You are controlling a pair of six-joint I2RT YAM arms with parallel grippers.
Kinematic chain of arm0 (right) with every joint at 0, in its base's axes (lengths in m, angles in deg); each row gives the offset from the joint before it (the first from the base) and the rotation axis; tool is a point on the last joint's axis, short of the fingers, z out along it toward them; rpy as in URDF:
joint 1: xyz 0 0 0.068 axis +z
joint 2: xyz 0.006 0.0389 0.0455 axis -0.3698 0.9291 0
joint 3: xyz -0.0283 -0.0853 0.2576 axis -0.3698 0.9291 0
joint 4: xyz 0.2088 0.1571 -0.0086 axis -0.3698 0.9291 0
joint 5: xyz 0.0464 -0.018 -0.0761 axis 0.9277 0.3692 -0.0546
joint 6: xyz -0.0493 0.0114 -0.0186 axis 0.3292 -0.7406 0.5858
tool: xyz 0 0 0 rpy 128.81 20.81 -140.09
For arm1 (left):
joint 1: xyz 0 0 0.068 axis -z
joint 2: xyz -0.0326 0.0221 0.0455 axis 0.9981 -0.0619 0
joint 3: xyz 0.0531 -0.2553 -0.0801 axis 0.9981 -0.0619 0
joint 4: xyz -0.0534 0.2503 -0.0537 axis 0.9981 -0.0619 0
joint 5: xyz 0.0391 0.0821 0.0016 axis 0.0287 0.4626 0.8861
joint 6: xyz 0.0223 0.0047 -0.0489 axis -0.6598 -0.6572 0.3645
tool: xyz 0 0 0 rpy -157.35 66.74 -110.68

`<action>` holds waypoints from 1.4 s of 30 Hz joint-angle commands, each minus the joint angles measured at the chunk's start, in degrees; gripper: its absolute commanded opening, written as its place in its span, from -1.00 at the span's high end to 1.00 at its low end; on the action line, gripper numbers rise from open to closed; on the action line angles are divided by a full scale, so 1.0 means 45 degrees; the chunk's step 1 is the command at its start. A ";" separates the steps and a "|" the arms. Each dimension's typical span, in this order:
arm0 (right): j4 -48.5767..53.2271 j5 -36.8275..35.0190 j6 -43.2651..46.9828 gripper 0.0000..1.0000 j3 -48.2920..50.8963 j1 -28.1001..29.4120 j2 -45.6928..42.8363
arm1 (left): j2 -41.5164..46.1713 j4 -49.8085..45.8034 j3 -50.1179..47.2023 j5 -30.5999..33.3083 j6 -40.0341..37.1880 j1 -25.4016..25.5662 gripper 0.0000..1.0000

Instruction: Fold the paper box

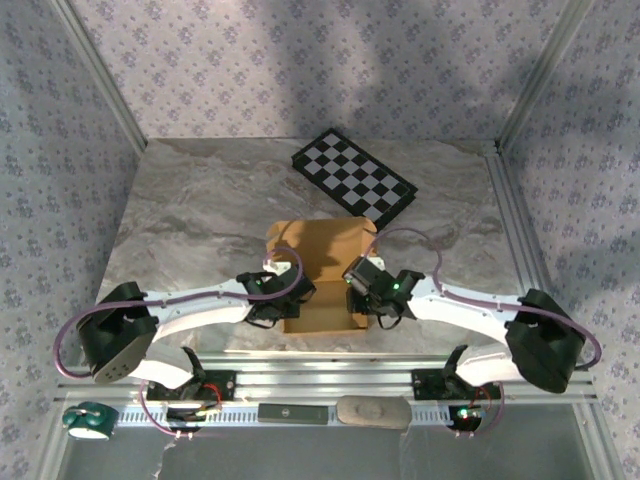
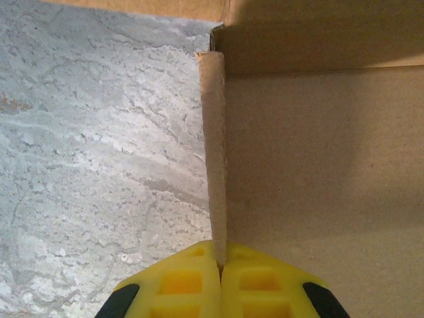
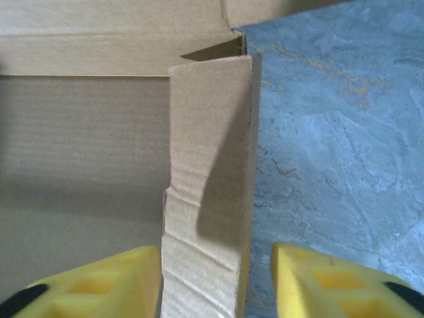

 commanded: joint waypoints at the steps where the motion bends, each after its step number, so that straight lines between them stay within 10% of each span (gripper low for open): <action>1: -0.0138 -0.0133 -0.0033 0.14 -0.0117 -0.0052 0.0755 | 0.0082 -0.0274 0.0227 0.0311 0.0206 0.0087 1.00; 19: 0.1431 -0.1928 0.0285 1.00 -0.1687 0.0361 0.2962 | 0.0662 -0.0224 0.0125 0.0388 0.0403 0.0087 1.00; 39: 0.3567 -0.3339 0.0191 1.00 -0.3453 0.1437 0.4453 | 0.1029 -0.0009 -0.0224 0.0628 0.0594 0.0088 1.00; 42: 0.3487 -0.3100 0.0259 0.67 -0.3474 0.1429 0.4208 | 0.1148 0.0055 -0.0328 0.0708 0.0717 0.0087 1.00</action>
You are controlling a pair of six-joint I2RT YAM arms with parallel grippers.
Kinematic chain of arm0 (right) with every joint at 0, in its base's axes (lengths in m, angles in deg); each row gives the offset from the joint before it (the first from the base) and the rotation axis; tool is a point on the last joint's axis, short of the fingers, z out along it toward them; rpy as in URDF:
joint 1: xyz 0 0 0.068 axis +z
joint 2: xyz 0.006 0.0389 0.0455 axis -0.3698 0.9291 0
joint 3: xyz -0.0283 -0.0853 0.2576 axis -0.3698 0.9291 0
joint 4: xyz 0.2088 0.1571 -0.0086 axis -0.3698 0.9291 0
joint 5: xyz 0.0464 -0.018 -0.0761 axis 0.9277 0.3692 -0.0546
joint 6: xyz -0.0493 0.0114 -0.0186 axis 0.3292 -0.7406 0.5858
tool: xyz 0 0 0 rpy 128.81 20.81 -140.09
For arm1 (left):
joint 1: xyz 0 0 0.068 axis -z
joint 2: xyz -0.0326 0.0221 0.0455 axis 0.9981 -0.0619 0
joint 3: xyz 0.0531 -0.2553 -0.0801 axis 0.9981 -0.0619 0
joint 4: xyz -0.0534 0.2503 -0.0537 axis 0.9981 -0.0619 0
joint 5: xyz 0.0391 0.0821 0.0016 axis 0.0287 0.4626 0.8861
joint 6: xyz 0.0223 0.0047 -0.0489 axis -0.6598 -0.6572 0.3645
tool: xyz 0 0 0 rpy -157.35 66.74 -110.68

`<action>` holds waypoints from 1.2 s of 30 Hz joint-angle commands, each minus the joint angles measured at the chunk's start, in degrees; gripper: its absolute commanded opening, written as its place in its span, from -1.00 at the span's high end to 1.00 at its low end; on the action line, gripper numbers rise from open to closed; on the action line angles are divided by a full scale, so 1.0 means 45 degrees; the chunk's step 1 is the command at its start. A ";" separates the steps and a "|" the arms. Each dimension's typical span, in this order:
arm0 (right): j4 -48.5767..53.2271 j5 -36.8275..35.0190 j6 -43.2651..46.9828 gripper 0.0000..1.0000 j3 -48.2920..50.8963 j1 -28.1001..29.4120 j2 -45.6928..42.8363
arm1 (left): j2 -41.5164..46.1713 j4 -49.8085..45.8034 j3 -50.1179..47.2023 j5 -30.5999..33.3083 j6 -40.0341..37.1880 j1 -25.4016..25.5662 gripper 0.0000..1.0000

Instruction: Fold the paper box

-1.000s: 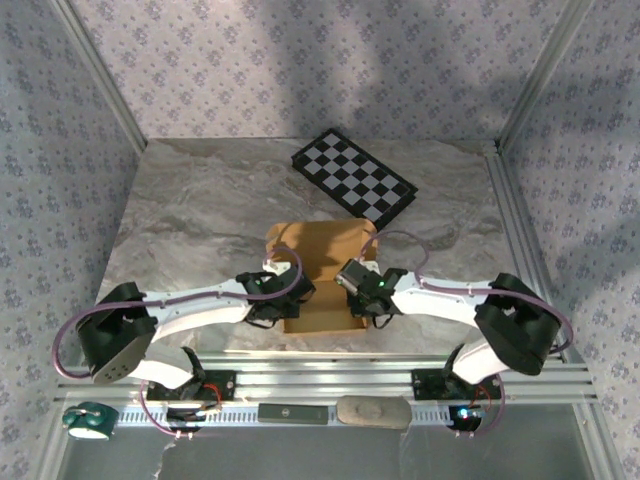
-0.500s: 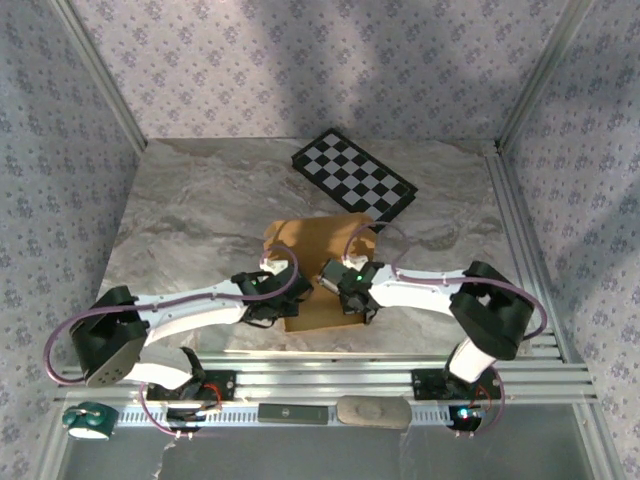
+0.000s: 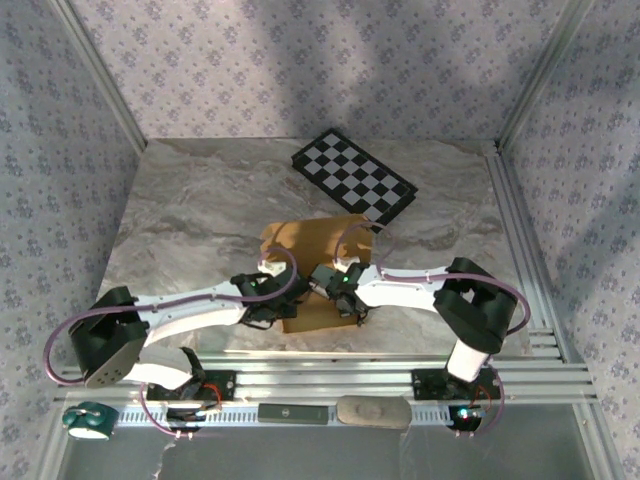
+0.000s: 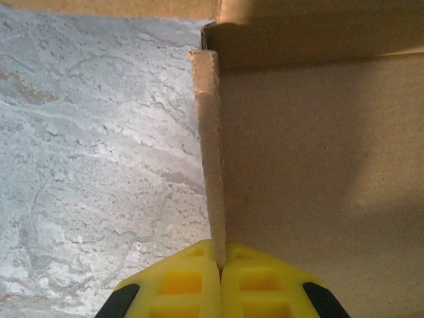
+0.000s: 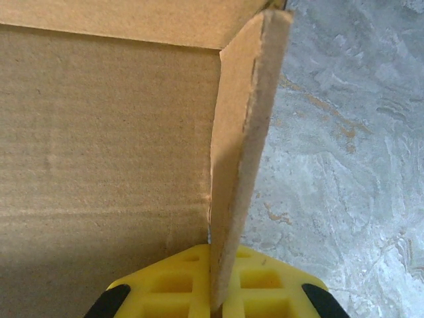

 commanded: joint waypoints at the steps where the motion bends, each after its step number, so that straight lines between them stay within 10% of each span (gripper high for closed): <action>1: 0.0552 0.0208 0.0064 0.59 -0.0097 0.0029 -0.0479 | 0.0487 0.0246 -0.0070 0.0557 0.0271 0.0086 1.00; 19: -0.0245 0.1209 -0.0255 0.13 0.1386 -0.0123 -0.2663 | 0.0419 0.0079 -0.0100 0.0921 0.0594 0.0092 1.00; 36: 0.0187 0.0382 -0.0662 0.86 0.0829 0.0093 -0.1032 | 0.0390 0.0021 -0.0023 0.0922 0.0523 0.0086 1.00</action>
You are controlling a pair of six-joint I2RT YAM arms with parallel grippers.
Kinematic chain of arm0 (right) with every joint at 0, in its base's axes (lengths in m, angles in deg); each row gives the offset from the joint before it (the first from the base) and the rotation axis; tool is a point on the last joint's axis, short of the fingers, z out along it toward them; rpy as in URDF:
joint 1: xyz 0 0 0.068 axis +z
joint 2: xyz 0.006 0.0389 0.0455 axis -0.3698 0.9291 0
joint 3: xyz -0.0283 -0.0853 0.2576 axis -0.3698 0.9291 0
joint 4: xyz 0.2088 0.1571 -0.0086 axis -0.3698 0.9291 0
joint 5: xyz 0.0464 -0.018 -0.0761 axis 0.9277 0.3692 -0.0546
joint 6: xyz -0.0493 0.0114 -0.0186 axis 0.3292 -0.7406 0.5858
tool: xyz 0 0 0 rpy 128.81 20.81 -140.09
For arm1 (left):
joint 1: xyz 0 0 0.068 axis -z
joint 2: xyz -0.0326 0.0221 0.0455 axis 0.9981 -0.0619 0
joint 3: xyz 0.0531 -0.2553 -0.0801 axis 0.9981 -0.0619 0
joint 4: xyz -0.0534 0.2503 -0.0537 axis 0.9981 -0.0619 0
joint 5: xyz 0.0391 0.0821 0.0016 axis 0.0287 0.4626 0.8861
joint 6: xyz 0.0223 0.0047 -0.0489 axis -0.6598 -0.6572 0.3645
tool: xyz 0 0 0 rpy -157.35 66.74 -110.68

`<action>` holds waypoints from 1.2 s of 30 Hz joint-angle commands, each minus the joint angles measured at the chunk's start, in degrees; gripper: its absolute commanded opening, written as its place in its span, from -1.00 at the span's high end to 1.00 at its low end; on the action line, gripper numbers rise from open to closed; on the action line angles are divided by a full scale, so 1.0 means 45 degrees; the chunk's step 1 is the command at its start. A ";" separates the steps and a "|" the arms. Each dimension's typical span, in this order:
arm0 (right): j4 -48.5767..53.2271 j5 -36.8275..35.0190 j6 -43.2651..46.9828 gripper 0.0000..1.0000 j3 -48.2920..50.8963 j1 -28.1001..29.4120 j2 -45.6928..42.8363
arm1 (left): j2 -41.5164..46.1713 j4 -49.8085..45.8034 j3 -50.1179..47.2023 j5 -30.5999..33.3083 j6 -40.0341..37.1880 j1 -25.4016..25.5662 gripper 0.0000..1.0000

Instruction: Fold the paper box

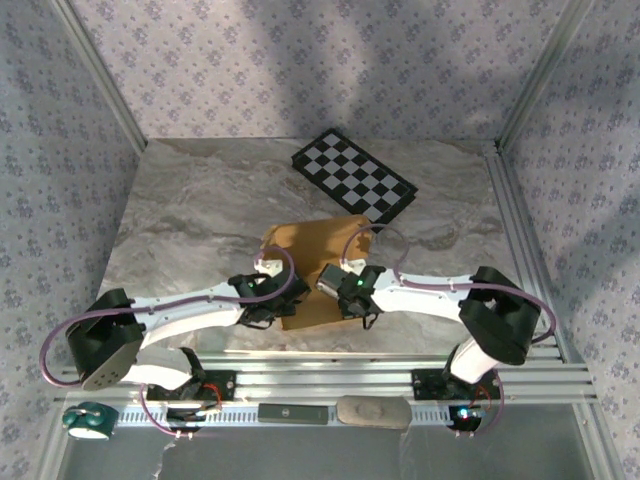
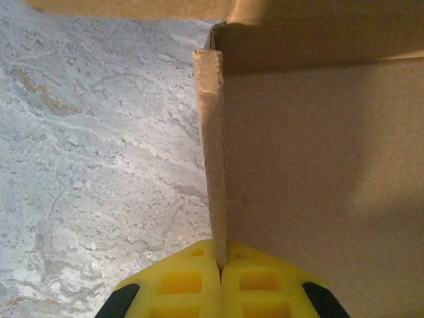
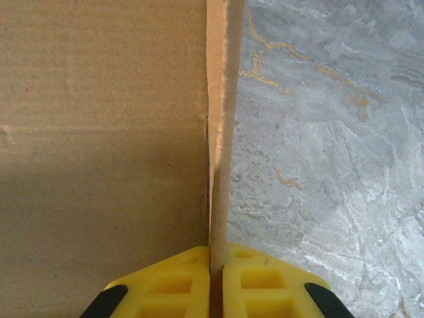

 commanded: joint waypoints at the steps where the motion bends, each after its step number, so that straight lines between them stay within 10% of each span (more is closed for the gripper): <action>1: 0.0991 -0.0858 -0.0389 0.96 -0.0261 0.0176 0.0653 | 0.0190 -0.0026 0.0037 0.0368 0.0137 0.0087 1.00; 14: 0.2063 -0.1731 -0.0727 0.98 -0.1145 0.0824 0.1345 | 0.0156 0.0085 0.0027 0.0330 -0.0194 -0.0005 0.99; 17: 0.1406 -0.1531 -0.0506 0.41 -0.0779 0.0815 0.0496 | 0.0170 0.0275 -0.0082 0.0025 -0.0346 -0.0237 0.79; 25: 0.0817 -0.0991 0.0286 0.12 -0.0684 0.0481 -0.1679 | 0.0025 0.0754 -0.0002 0.0293 -0.0575 -0.0881 0.94; 32: -0.0085 -0.0583 0.0358 0.19 -0.0307 -0.0375 -0.3870 | -0.0454 0.1215 0.0533 0.0782 -0.1906 -0.1673 1.00; 36: -0.1210 -0.0330 0.0518 0.23 0.0402 -0.1487 -0.5438 | -0.0764 0.1588 0.0544 0.0663 -0.2942 -0.1922 0.71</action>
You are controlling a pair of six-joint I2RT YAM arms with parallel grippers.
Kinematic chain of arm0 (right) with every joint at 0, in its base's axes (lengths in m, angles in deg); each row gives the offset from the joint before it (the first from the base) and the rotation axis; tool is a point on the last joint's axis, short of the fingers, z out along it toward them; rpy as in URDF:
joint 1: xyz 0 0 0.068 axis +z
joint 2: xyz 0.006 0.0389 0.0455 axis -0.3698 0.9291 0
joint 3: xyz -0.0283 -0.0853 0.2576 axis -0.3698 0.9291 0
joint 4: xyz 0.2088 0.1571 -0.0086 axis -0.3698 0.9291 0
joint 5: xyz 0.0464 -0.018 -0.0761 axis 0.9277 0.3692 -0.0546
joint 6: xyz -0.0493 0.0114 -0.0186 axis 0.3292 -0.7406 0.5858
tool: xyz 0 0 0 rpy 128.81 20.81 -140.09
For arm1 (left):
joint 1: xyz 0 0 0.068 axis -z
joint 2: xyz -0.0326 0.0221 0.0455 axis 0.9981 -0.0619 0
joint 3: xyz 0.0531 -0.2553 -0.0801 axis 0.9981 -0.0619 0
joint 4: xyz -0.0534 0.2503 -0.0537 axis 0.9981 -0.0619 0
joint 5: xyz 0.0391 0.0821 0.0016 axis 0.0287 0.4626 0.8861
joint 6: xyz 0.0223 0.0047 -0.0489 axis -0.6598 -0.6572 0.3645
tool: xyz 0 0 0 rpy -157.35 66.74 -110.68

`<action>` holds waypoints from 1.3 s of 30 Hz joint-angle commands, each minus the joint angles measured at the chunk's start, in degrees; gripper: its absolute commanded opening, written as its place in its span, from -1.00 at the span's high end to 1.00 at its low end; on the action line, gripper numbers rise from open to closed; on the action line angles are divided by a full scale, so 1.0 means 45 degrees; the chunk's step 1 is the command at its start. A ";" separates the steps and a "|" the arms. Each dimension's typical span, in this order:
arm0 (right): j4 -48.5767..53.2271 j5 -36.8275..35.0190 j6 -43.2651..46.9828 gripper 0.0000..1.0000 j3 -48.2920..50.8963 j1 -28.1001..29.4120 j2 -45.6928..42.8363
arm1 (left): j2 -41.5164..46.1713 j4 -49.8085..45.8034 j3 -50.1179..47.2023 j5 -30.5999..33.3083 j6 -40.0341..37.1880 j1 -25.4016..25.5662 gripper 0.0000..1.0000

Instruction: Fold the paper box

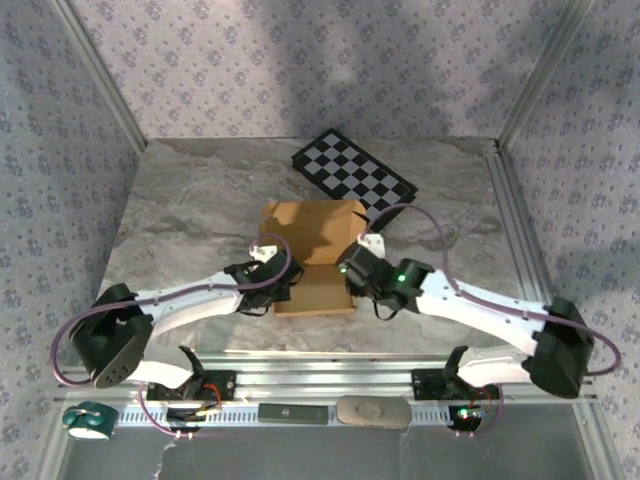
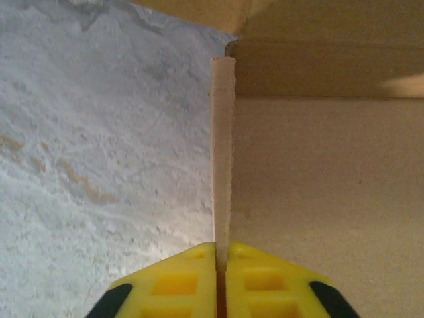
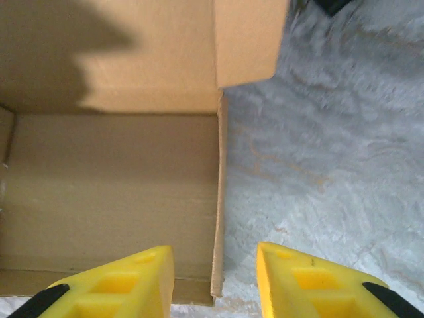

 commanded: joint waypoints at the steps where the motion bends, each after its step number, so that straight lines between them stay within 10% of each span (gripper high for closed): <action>1: -0.0999 0.0436 0.0226 0.21 0.0648 -0.0959 -0.1170 | -0.0166 0.0566 0.0249 0.0166 -0.1013 -0.0142 0.59; 5: -0.1886 0.1557 0.0158 0.20 0.1477 -0.2557 -0.2012 | 0.0316 0.0603 0.0005 -0.0098 -0.0972 -0.0138 0.03; 12: -0.3891 0.3943 -0.0336 0.23 0.2795 -0.5246 -0.2256 | 0.3044 -0.0619 0.0147 0.0262 -0.0917 -0.0204 -0.18; 17: -0.5307 0.5819 -0.0266 0.23 0.3032 -0.7251 -0.1274 | 0.5685 -0.1525 0.0265 -0.0145 -0.1398 -0.2703 0.10; 26: -0.6823 0.7792 0.0184 0.31 0.0986 -0.8524 0.2711 | 0.3106 0.1867 0.0344 -0.8748 -0.1159 -1.0736 0.13; 31: -0.6583 0.8170 0.0529 0.38 -0.0158 -0.8322 0.4256 | -0.0943 0.4906 0.0975 -1.1743 0.0061 -1.0979 0.50; 39: -0.5785 0.7447 0.0857 0.40 -0.0784 -0.7235 0.4317 | -0.0892 0.5585 0.0763 -1.1624 0.0273 -0.9759 0.56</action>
